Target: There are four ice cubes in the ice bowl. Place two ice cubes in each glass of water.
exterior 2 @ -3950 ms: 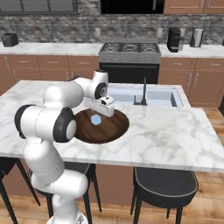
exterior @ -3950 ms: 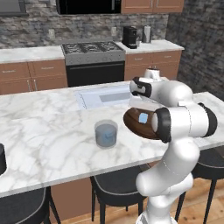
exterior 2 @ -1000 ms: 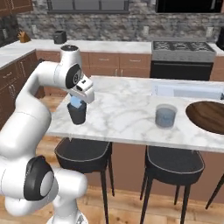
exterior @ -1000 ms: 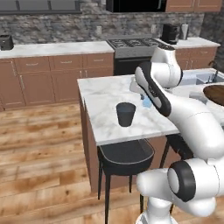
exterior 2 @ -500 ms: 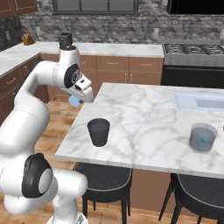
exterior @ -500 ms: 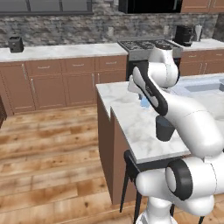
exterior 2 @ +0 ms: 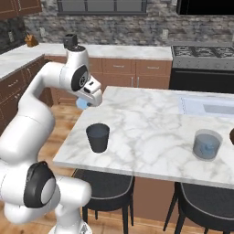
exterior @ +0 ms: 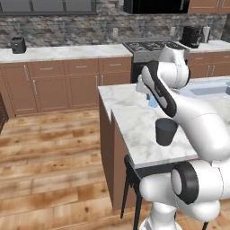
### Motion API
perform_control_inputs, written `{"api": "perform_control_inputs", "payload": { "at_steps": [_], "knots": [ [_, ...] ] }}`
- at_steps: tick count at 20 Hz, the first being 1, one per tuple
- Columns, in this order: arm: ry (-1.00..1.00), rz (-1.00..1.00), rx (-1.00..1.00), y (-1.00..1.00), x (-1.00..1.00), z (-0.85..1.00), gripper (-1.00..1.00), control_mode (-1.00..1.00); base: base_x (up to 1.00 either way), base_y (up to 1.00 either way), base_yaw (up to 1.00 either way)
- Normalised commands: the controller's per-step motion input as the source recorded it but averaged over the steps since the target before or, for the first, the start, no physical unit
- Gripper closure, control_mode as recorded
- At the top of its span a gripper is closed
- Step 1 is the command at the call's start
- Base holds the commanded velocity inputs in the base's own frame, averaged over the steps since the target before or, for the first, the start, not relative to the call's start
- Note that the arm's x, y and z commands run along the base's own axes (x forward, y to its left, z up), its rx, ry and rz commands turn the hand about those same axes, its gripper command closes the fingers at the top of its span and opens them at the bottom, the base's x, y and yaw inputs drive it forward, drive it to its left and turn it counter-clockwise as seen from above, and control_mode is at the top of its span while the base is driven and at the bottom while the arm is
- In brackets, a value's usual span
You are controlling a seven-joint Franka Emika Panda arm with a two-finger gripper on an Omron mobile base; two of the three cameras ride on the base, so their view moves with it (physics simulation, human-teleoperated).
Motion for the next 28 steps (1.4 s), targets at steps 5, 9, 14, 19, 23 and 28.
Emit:
{"api": "perform_control_inputs", "payload": {
  "at_steps": [5,9,14,19,23,28],
  "knots": [
    [-0.11,0.19,-0.13,-0.61,0.08,-0.21,1.00,-1.00,0.00,0.00,0.00],
    [0.01,0.16,-0.15,-0.60,0.01,-0.36,1.00,-1.00,0.00,0.00,0.00],
    [0.02,0.05,-0.11,-0.02,0.25,-0.31,1.00,-1.00,0.00,0.00,0.00],
    [0.01,0.00,0.00,0.02,-0.36,-0.02,1.00,-1.00,0.00,0.00,0.00],
    [0.00,0.00,0.00,0.00,-0.30,-0.01,1.00,-1.00,0.00,0.00,0.00],
    [0.09,0.00,0.00,0.00,0.00,-0.28,1.00,-1.00,0.00,0.00,0.00]
  ]
}}
